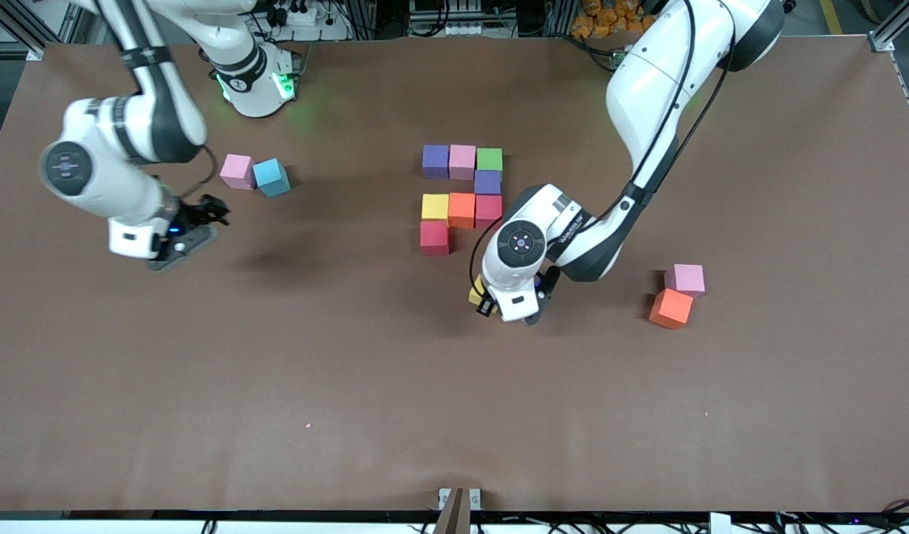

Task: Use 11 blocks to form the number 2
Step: 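Grasp the teal cube with the right gripper while the left gripper carries yellow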

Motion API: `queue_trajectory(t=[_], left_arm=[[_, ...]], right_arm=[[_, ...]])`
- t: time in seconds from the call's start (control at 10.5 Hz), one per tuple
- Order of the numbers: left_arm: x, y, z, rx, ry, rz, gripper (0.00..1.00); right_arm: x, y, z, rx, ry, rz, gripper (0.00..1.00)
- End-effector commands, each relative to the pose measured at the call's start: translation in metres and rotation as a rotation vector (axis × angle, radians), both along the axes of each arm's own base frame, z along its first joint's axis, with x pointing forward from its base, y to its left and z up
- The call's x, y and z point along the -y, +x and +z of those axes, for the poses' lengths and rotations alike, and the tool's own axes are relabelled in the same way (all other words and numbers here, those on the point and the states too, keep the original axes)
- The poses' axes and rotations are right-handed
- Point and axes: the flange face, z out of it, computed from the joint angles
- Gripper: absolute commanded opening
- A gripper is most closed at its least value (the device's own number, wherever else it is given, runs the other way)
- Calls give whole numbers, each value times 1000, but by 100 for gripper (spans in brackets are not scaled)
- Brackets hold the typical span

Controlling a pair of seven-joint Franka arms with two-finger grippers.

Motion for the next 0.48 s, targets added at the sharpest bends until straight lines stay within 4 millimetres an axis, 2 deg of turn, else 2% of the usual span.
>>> queue_trajectory(t=[0.0,0.1,0.19,0.38], left_arm=[[19,-7,14,27,-18,-93,31],[24,-5,21,39,-34,-96,31],[31,-5,25,49,-41,-110,32],[40,-6,33,83,-59,-209,32]], right_arm=[[39,-24,-25,8,19,86,100],[60,-37,-38,9,29,98,100],[72,-53,-52,-10,40,100,100],[76,-57,-56,-22,53,207,100]])
